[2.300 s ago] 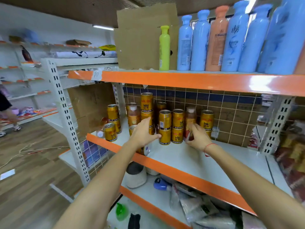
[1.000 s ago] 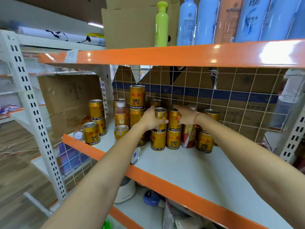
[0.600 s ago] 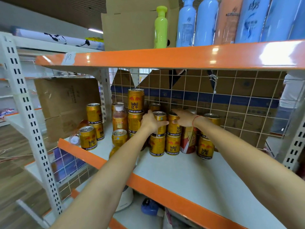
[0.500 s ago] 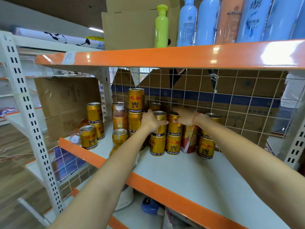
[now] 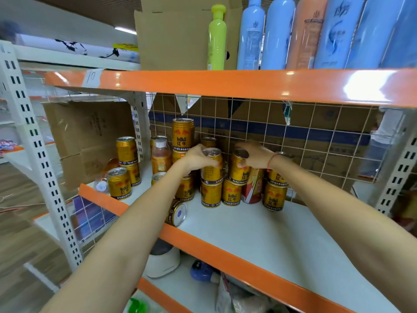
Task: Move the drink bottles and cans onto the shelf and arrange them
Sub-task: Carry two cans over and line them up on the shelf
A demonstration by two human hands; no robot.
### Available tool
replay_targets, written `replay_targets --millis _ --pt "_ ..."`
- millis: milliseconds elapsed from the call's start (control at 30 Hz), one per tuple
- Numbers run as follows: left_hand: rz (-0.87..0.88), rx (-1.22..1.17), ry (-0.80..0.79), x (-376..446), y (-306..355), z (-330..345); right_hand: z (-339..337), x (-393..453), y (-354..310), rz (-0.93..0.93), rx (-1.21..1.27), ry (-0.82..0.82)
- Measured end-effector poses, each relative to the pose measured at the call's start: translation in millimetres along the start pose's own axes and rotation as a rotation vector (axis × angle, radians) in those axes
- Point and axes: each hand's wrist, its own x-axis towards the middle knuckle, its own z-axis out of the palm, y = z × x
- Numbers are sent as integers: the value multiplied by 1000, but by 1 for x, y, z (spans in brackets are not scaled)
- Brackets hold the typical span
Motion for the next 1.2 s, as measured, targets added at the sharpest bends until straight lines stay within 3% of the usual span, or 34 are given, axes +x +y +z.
replay_targets --millis 233,467,633,1200 --pt "87 135 -282 -19 5 -8 -2 -19 9 -16 -14 -28" --pt "143 193 -466 -31 11 0 -4 -44 12 -44 -25 -84" --pt "144 311 -510 -33 1 18 7 -68 21 81 -112 -143" --pt "168 499 -628 -31 -8 47 43 -82 29 37 -101 -185"
